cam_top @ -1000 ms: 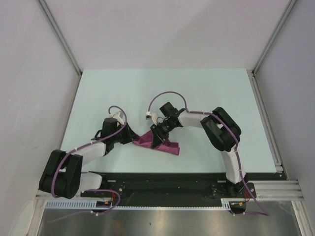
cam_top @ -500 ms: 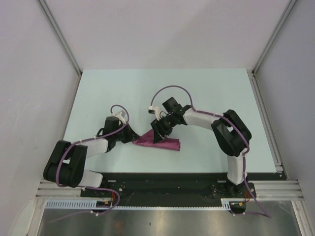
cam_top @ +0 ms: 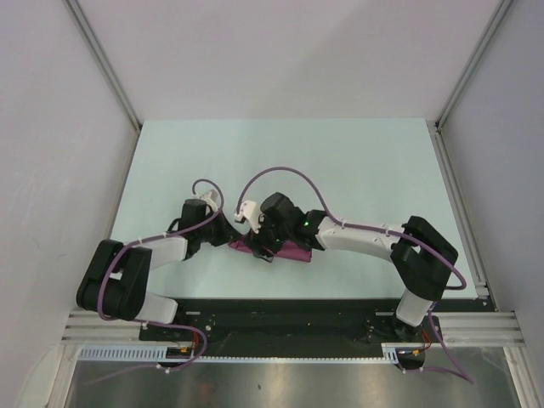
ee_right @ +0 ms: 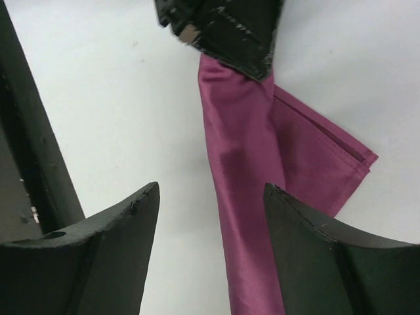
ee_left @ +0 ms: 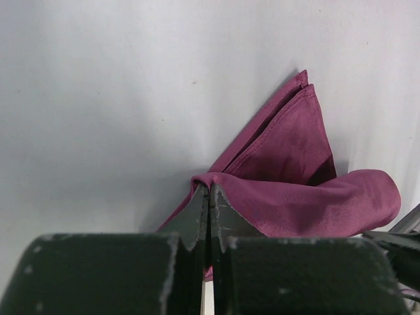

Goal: Fold the napkin, place the utensils inside, and roll it up
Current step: Roll the napkin with the utensil

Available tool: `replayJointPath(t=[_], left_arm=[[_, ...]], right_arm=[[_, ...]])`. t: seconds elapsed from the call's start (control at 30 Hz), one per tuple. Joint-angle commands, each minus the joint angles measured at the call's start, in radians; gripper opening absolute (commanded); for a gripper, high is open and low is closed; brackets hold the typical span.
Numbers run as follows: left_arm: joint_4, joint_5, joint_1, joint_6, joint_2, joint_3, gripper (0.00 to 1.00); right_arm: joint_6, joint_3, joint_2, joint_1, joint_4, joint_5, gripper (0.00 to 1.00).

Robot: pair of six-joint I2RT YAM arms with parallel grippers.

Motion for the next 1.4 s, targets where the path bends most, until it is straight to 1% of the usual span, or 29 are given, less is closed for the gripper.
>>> replayJointPath(t=[0.0,0.23,0.43,0.5,0.57,0.67,0.7,0.8,0.9,1.07,1.1,1.17,1.23,1.3,1.37], left_arm=[[-0.040,-0.006,0.004,0.027,0.016,0.033,0.00],[-0.045,-0.004,0.004,0.026,0.016,0.047,0.00],[-0.043,0.003,0.004,0.024,0.016,0.052,0.00],[-0.040,0.006,0.004,0.021,0.011,0.053,0.01],[-0.039,0.011,0.004,0.020,0.002,0.055,0.05],[-0.046,0.002,0.004,0.018,-0.016,0.061,0.16],[-0.049,-0.003,0.004,0.015,-0.033,0.064,0.21],[-0.069,-0.038,0.004,0.012,-0.073,0.070,0.30],[-0.094,-0.087,0.005,0.012,-0.108,0.073,0.33],[-0.120,-0.153,0.005,0.012,-0.211,0.050,0.35],[-0.117,-0.158,0.005,0.012,-0.230,0.030,0.39],[-0.108,-0.167,0.005,0.012,-0.278,0.009,0.41],[-0.108,-0.175,0.005,0.012,-0.305,-0.019,0.45],[-0.112,-0.182,0.005,0.012,-0.335,-0.040,0.47],[-0.117,-0.184,0.005,0.010,-0.348,-0.051,0.49]], right_arm=[[-0.086,0.001,0.044,0.040,0.035,0.135,0.68],[-0.095,0.018,0.109,0.053,0.020,0.128,0.64],[-0.101,0.021,0.142,0.051,0.017,0.146,0.64],[-0.106,0.021,0.153,0.049,0.020,0.157,0.65],[-0.106,0.021,0.161,0.045,0.026,0.166,0.65],[-0.104,0.024,0.173,0.039,0.032,0.184,0.65],[-0.104,0.024,0.175,0.037,0.034,0.186,0.66],[-0.106,0.029,0.182,0.028,0.038,0.186,0.66],[-0.106,0.030,0.187,0.016,0.041,0.178,0.66],[-0.097,0.047,0.217,-0.009,0.014,0.141,0.64],[-0.095,0.059,0.224,-0.015,0.005,0.134,0.61],[-0.092,0.072,0.239,-0.024,-0.023,0.100,0.58],[-0.089,0.089,0.256,-0.036,-0.049,0.074,0.52],[-0.077,0.101,0.274,-0.049,-0.067,0.017,0.45],[-0.069,0.124,0.286,-0.070,-0.098,-0.058,0.42]])
